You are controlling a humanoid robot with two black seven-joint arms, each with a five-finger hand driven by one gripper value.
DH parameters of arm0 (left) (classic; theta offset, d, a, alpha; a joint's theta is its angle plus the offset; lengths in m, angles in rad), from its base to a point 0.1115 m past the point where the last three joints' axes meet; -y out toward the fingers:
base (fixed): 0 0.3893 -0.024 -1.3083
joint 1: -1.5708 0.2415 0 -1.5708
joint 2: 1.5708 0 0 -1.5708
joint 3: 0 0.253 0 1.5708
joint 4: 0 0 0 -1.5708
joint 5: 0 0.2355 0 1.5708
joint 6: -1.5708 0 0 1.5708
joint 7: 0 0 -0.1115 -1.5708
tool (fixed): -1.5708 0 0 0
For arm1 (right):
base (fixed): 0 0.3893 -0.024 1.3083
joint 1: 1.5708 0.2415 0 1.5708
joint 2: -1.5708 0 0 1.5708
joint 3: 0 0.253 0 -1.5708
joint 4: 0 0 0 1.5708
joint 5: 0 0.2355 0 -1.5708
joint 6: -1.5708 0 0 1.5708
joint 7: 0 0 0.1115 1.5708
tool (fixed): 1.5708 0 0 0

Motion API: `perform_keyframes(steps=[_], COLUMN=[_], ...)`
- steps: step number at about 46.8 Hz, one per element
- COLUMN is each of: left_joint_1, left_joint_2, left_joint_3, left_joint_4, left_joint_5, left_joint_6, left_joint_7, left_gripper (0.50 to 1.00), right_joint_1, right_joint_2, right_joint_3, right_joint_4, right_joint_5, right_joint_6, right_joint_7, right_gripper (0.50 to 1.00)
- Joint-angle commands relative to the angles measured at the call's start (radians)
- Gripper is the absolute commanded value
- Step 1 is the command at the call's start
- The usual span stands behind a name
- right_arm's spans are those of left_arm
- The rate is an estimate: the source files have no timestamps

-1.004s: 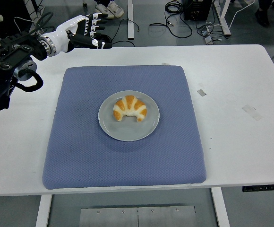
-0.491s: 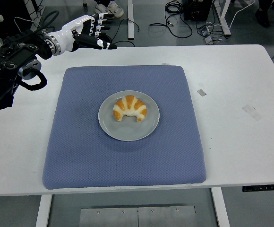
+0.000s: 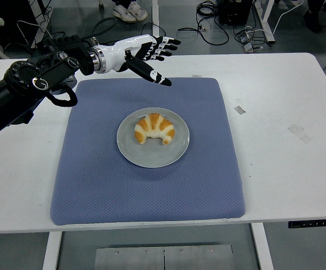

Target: Place the bread on the table

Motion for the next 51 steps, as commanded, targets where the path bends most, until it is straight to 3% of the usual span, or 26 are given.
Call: perform_keyframes(steps=[1,6,25,30,36,51], left_joint_1=[-0.004,-0.005,-0.007,-0.015,-0.01,0.002], left_joint_2=[0.033,0.059,0.119,0.168,0.224,0.247], left_joint_3=[0.0,0.003,0.018,0.018,0.02,0.104], left_joint_4=[-0.069,-0.128,-0.151,-0.224,-0.312,-0.321], left_joint_5=[0.042,0.084,0.173,0.173,0.173,0.174], left_joint_6=[0.0,0.0,-0.018,-0.056,-0.061,-0.06], left_joint_7=[-0.007,-0.007,-0.007,-0.007,-0.004,-0.002], left_gripper=[0.971,0.971,0.965,0.965,0.963,0.96], right_joint_1=[0.0,0.0,0.0,0.0,0.0,0.0], right_joint_2=[0.0,0.0,0.0,0.0,0.0,0.0], right_joint_3=[0.0,0.0,0.001,0.001,0.001,0.001], right_joint_4=[0.0,0.0,0.002,0.002,0.002,0.002], right_joint_5=[0.0,0.0,0.0,0.0,0.0,0.0], right_joint_6=[0.0,0.0,0.001,0.0,0.0,0.0], right_joint_7=[0.0,0.0,0.0,0.0,0.0,0.0], right_gripper=[1.0,1.0,1.0,1.0,1.0,1.0])
